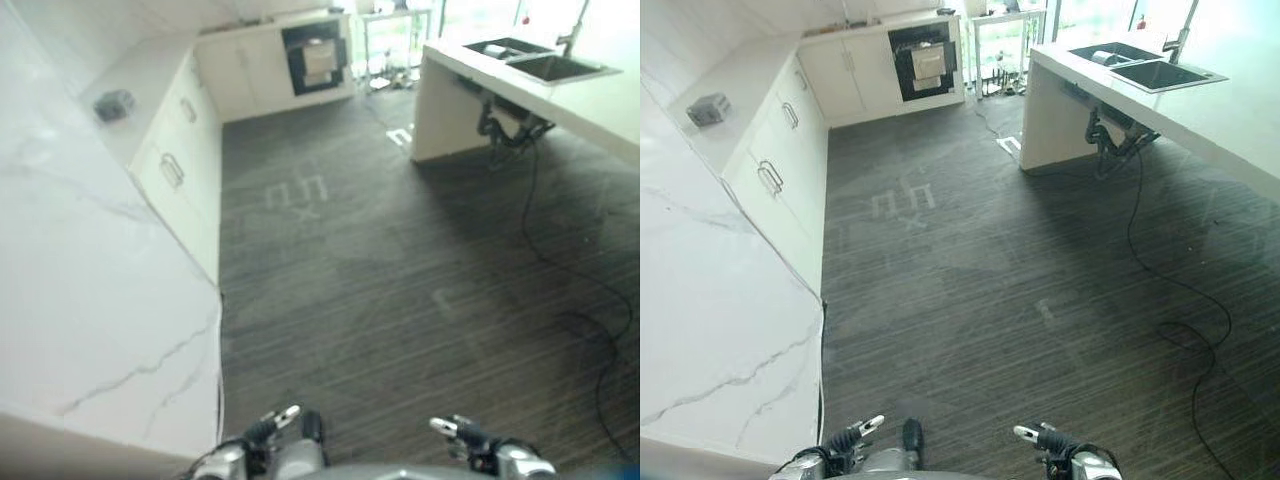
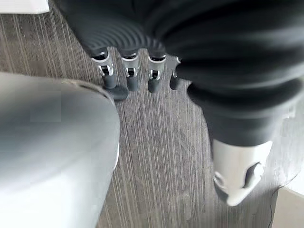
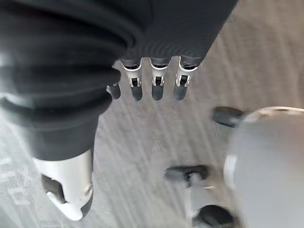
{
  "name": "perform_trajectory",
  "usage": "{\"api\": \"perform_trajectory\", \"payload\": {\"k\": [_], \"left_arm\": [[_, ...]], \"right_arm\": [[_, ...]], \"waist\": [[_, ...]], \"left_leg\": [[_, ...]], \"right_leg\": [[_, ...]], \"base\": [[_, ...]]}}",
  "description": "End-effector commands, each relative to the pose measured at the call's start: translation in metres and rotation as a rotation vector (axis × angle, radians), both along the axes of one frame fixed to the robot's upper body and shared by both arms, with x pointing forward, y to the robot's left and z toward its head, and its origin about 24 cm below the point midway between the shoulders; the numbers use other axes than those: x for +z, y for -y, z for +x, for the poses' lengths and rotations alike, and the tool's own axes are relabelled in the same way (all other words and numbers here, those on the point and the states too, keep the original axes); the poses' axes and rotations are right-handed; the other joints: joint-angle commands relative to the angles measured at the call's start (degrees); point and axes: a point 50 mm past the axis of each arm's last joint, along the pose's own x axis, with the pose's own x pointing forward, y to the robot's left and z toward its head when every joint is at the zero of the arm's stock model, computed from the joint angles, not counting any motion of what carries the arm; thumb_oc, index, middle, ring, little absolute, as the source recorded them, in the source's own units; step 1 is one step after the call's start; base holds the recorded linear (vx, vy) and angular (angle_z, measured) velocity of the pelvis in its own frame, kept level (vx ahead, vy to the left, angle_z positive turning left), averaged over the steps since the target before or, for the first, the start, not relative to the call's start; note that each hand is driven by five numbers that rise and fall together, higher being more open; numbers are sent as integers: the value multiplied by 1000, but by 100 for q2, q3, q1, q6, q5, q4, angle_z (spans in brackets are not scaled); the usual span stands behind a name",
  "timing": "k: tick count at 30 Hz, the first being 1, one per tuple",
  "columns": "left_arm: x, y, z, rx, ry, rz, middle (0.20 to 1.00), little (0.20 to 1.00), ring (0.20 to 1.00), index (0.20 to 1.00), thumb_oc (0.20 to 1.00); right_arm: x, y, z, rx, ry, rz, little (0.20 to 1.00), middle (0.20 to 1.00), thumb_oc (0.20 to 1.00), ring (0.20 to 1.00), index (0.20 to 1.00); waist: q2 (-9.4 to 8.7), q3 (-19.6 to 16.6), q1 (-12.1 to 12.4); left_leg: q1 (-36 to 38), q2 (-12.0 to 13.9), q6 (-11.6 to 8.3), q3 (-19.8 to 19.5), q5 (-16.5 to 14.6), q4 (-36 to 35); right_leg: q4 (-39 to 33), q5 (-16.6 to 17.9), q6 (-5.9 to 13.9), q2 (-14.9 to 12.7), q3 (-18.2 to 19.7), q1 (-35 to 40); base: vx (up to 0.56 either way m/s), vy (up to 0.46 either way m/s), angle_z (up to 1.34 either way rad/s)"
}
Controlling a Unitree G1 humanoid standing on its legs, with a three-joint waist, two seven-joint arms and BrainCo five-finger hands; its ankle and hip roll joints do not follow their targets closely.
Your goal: Place the dishes in the dishwasher.
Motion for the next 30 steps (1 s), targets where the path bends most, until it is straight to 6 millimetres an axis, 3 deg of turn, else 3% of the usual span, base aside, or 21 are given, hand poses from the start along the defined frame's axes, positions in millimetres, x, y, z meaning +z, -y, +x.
{"api": "perform_trajectory", "payload": {"k": [1,3,4,6,7,9,11,13,15,16,17,18,19,20,21,22,23,24,26,29,30], "left_arm": [[14,-7,30,-117,119,3,1000,1000,1000,1000,1000],[17,-7,35,-150,131,15,1000,1000,1000,1000,1000],[20,-7,39,-159,136,33,1000,1000,1000,1000,1000],[23,-10,45,-174,154,41,1000,1000,1000,1000,1000],[25,-9,48,-193,161,27,1000,1000,1000,1000,1000],[28,-5,51,-274,174,-7,1000,1000,1000,1000,1000],[27,-2,50,-336,171,-4,1000,1000,1000,1000,1000],[25,5,49,-351,169,-29,1000,1000,1000,1000,1000],[24,9,44,-344,173,-75,1000,1000,1000,1000,1000],[20,11,37,-328,152,-101,1000,1000,1000,1000,1000],[17,10,30,-306,131,-94,1000,1000,1000,1000,1000],[14,7,25,-285,115,-55,1000,1000,1000,1000,1000],[11,0,18,-239,112,5,1000,1000,1000,1000,1000],[12,-4,20,-192,119,24,1000,1000,1000,1000,1000],[14,-3,24,-213,135,36,1000,1000,1000,1000,1000],[19,0,31,-230,172,15,1000,1000,1000,1000,1000],[19,5,32,-252,176,0,1000,1000,1000,1000,1000],[16,6,23,-273,166,5,1000,1000,1000,1000,1000],[12,6,11,-270,148,6,1000,1000,1000,1000,1000],[10,-2,7,-265,124,21,1000,1000,1000,1000,1000],[10,-7,8,-267,115,32,1000,1000,1000,1000,1000]], "right_arm": [[10,-13,19,-39,169,68,1000,1000,1000,1000,1000],[15,-13,24,-35,211,68,1000,1000,1000,1000,1000],[18,-17,30,-42,238,90,1000,1000,1000,1000,1000],[23,-21,37,-46,272,113,1000,1000,1000,1000,1000],[24,-22,38,-45,287,120,1000,1000,1000,1000,1000],[25,-21,37,-54,312,144,1000,1000,1000,1000,1000],[24,-18,36,-63,308,160,1000,1000,1000,1000,1000],[22,-20,39,-75,296,166,1000,1000,1000,1000,1000],[22,-23,41,-74,286,176,1000,1000,1000,1000,1000],[20,-26,39,-71,270,176,1000,1000,1000,1000,1000],[22,-28,40,-46,277,182,1000,1000,1000,1000,1000],[25,-28,42,-7,292,184,1000,1000,1000,1000,1000],[28,-26,46,35,307,181,1000,1000,1000,1000,1000],[30,-21,45,47,314,166,1000,1000,1000,1000,1000],[32,-16,47,23,328,159,1000,1000,1000,1000,1000],[35,-12,54,29,326,160,1000,1000,1000,1000,1000],[33,-12,53,58,306,124,1000,1000,1000,1000,1000],[29,-7,48,40,277,115,1000,1000,1000,1000,1000],[24,-4,41,31,239,119,1000,1000,1000,1000,1000],[20,-6,35,25,210,113,1000,1000,1000,1000,1000],[18,-9,33,-5,205,129,1000,1000,1000,1000,1000]], "waist": [[-14,-214,-63],[51,-147,-130],[110,-67,-178],[112,38,-328],[72,76,-410],[-46,150,-564],[-137,177,-726],[-155,125,-821],[-138,19,-790],[-97,-150,-816],[-8,-234,-858],[33,-281,-873],[-43,-242,-835],[-53,-120,-777],[-87,23,-608],[-7,146,-507],[83,150,-306],[77,152,-128],[60,113,-30],[39,11,-29],[1,-39,-39]], "left_leg": [[-55,104,77,-151,-311,132],[176,-11,177,-162,-424,110],[400,-21,200,-81,-496,55],[598,-45,164,-88,-531,3],[697,-105,155,-139,-564,-16],[1001,-211,100,-122,-772,-94],[1234,-341,103,-193,-1003,-120],[1624,-417,148,-403,-1399,-80],[1836,-406,157,-389,-1620,41],[1932,-288,62,-410,-1679,366],[1967,-29,-199,-353,-1243,856],[1765,152,-431,-329,-591,1726],[1138,166,-597,-250,-169,3329],[439,436,-653,-173,-22,3973],[-202,261,-417,-242,-323,3625],[-91,289,-345,-121,-362,1868],[-279,239,-437,-561,-121,460],[-366,291,-535,-886,165,-231],[-472,363,-567,-879,227,-307],[-373,303,-424,-785,69,-44],[-304,198,-284,-818,-39,34]], "right_leg": [[2466,1348,508,-1148,904,-421],[3392,1542,475,-1278,829,-976],[3651,1480,387,-1328,722,-1440],[3008,948,257,-629,622,-1728],[2513,858,260,-407,553,-1778],[951,1162,388,-415,258,-2042],[-39,1868,638,-522,468,-2281],[-488,2209,699,-610,602,-2436],[-271,2073,634,-625,467,-2354],[-124,1890,491,-490,569,-2221],[-50,1667,280,-294,548,-2076],[-60,1502,88,-151,564,-1910],[92,1175,-169,-131,615,-1700],[258,916,-313,-116,703,-1439],[232,767,-273,-154,792,-1112],[144,614,-147,-37,990,-855],[22,481,-46,50,1171,-553],[-93,307,11,60,1401,-157],[-161,124,101,-27,1568,197],[-31,49,278,-294,1445,271],[207,161,380,-426,1415,220]], "base": [[399,500,-8],[230,300,15],[251,196,19],[285,-4,-5],[419,-149,6],[408,-192,46],[404,-198,72],[542,-261,39],[558,-365,31],[714,-576,17],[764,-676,-15],[691,-667,-53],[637,-574,-86],[660,-425,-139],[824,-58,-151],[969,220,-192],[1077,359,-194],[926,338,-228],[659,284,-198],[475,310,-42],[337,227,5]]}}
